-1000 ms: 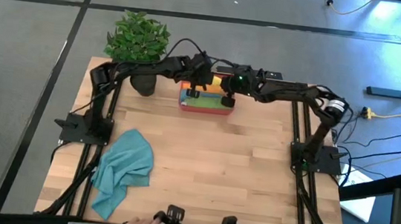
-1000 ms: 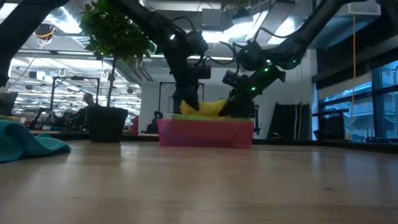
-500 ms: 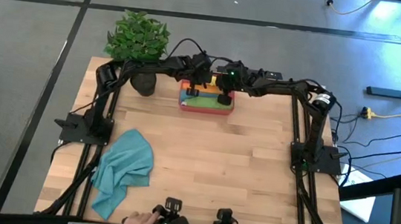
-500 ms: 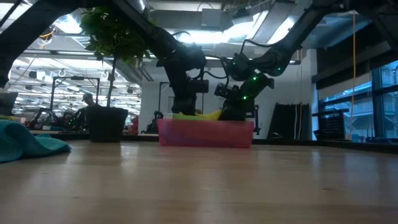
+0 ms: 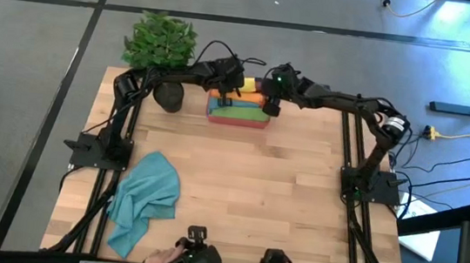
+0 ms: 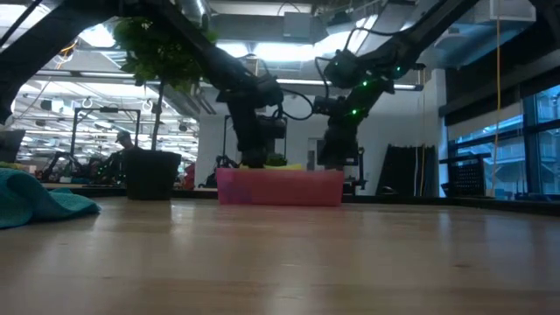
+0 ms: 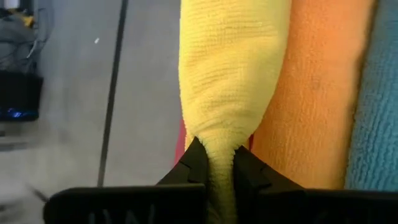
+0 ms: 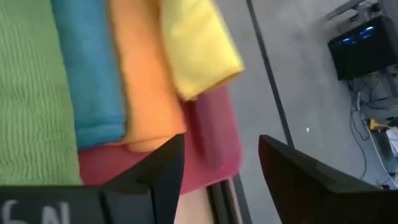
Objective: Roll microfiber towels into tight, uniform cylinder then place into a basket
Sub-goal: Put the rolled yellow towel into the red bin
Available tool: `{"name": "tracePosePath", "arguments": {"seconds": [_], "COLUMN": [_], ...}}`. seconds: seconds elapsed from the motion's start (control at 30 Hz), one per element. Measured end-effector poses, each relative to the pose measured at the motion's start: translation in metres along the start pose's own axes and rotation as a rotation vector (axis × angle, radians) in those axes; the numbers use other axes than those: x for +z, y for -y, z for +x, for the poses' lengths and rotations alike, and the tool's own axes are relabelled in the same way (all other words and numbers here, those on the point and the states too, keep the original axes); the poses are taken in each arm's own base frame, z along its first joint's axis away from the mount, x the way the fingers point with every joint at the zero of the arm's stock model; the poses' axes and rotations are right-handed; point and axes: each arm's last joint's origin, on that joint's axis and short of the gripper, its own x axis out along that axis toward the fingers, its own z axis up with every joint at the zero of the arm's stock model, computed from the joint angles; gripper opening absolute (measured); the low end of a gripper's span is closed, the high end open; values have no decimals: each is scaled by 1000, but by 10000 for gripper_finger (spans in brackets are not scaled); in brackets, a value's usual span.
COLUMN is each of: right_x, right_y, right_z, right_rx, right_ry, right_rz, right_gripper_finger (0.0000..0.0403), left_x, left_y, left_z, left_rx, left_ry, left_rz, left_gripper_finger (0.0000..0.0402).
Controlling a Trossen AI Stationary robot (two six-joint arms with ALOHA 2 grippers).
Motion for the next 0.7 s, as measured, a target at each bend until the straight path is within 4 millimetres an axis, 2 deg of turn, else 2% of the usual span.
{"name": "tracePosePath", "arguments": {"seconds": [0.23,0.47,0.7], "right_x": [7,10,13], "right_y": [3,0,-4], "right_z": [-13,-15,-16], "right_rx": [-6,9,18], "right_ry": [44,61,69], "right_rz": [46,44,34], "right_gripper_finger": [200,189,188], "left_x": [0,2,8], "left_y": [4,9,15], "left_z": [-2,-10,-21], "left_rx": [-110,-127,-63], "left_ry": [49,38,16], "left_rz": [42,113,160], "left_gripper_finger": [32,105,174]}}
